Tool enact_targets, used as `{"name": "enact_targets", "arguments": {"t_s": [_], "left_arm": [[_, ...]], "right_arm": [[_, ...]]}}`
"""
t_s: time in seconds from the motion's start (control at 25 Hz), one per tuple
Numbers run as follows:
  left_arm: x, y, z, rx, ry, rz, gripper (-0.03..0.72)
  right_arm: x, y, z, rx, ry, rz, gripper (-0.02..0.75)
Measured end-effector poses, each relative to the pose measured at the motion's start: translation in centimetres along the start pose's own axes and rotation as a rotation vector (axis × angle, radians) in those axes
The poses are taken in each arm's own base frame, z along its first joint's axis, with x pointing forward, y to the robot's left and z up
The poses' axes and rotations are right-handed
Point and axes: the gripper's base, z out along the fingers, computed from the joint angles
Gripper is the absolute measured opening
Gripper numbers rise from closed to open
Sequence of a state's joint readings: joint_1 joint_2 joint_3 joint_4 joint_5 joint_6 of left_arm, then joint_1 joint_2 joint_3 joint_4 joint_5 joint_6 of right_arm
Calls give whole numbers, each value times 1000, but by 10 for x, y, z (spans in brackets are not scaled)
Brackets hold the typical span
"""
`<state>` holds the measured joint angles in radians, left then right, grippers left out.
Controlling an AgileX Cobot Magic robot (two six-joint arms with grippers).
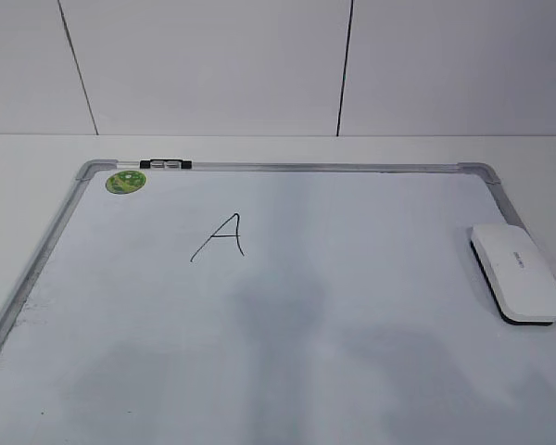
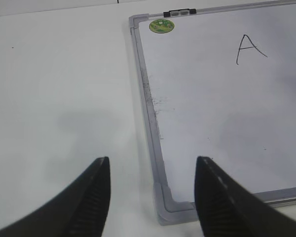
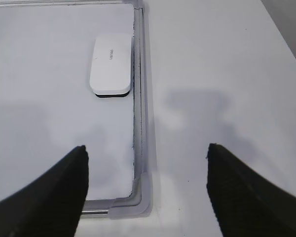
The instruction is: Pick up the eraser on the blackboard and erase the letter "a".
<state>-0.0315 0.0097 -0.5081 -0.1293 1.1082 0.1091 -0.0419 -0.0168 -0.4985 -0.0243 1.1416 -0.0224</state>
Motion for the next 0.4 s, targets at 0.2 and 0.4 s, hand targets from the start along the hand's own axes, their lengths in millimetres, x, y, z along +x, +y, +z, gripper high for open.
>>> {"name": "enact_targets", "arguments": {"t_s": [0.2, 0.4], "left_arm": [[0, 0, 0, 0, 0, 0, 412], [0, 0, 0, 0, 0, 0, 412]], "right_arm": [[0, 0, 0, 0, 0, 0, 592], [0, 0, 0, 0, 0, 0, 592]]}}
